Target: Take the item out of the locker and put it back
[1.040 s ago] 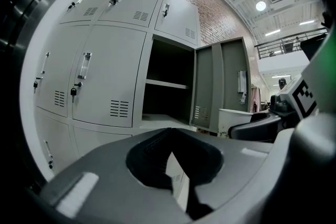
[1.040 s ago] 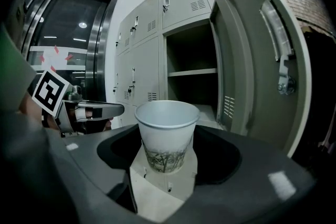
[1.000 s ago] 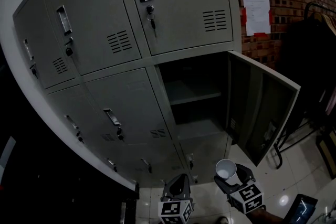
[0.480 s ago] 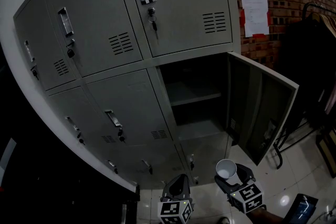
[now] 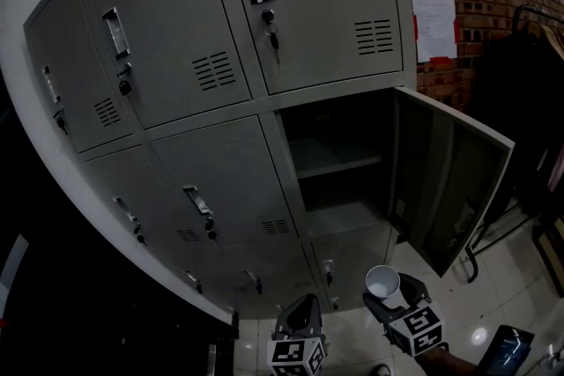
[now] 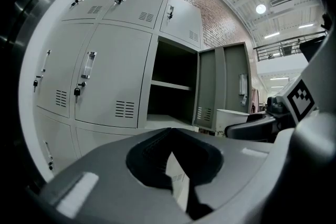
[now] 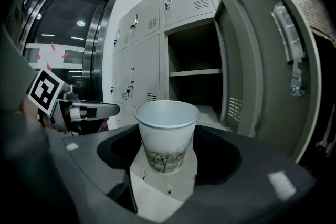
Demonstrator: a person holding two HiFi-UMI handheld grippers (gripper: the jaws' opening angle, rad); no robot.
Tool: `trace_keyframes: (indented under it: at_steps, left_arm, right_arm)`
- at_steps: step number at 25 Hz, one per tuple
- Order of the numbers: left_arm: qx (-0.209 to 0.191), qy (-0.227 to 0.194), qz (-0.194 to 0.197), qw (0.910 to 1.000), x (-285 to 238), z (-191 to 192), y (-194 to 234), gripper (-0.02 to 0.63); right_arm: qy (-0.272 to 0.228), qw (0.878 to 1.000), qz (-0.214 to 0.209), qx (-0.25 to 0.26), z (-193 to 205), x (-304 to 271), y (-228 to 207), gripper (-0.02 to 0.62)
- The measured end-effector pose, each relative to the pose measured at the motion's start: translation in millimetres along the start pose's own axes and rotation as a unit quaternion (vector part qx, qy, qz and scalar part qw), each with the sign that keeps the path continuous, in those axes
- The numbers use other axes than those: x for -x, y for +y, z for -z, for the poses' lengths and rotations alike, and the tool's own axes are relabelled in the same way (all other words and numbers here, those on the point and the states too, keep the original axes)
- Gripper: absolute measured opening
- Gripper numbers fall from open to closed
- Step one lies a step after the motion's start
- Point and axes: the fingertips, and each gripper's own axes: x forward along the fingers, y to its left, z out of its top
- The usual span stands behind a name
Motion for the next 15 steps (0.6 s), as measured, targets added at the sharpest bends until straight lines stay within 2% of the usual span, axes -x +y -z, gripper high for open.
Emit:
trace_keyframes:
  at_steps: [5,10,15]
  left_arm:
    - [-0.006,0.0,0.016,0.9998,-3.7,1.4,12.5,-0.002]
    - [0.004,0.023,0.023,0.9995,-6.2,5.1,25.7,-0.002]
    - [0.0,0.006,0.032,0.9995,-15.2,7.5,39.0,-0.002]
  right_arm:
    - [0.0,1.0,0.012,-0.003,-2.8,-15.2,4.1,0.298]
    - [0.0,1.0,0.023,-0.002,-4.1,-33.2,7.9,0.298]
    - [0.003,1.0,0.026,0.0,-8.4,-53.1,6.2,0.298]
